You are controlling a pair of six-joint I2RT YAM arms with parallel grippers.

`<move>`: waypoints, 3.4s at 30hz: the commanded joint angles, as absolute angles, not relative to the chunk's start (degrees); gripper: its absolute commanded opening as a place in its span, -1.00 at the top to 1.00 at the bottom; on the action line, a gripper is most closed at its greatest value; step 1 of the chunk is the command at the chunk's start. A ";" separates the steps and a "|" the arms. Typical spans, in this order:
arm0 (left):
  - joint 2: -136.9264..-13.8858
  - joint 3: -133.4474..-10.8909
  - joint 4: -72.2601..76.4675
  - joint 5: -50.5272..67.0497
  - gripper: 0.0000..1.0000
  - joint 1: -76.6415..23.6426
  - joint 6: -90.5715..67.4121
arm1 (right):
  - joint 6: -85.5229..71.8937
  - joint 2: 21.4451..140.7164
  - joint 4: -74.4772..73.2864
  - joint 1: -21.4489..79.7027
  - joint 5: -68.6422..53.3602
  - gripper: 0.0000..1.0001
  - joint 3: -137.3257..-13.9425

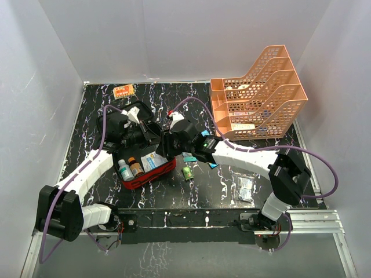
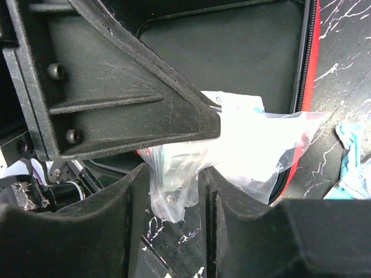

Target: Organize the medicine kit

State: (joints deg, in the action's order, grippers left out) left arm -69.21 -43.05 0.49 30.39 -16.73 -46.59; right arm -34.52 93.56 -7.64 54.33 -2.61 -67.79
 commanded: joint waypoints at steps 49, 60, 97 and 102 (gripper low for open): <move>-72.90 -49.70 -24.17 7.75 -0.11 -15.76 -24.01 | -33.62 86.70 -5.89 48.43 3.95 -0.11 -62.75; -74.36 -51.61 -25.52 1.93 -0.06 -15.74 -21.34 | -34.19 87.01 -6.33 48.25 5.26 -0.10 -62.80; -83.12 -48.72 -24.76 4.07 -0.38 -21.15 -38.35 | -36.42 86.88 -8.32 47.08 9.23 -0.10 -59.38; -80.74 -51.86 -27.16 4.11 -0.41 -21.10 -35.70 | -38.24 84.98 -11.03 46.31 12.81 -0.09 -58.10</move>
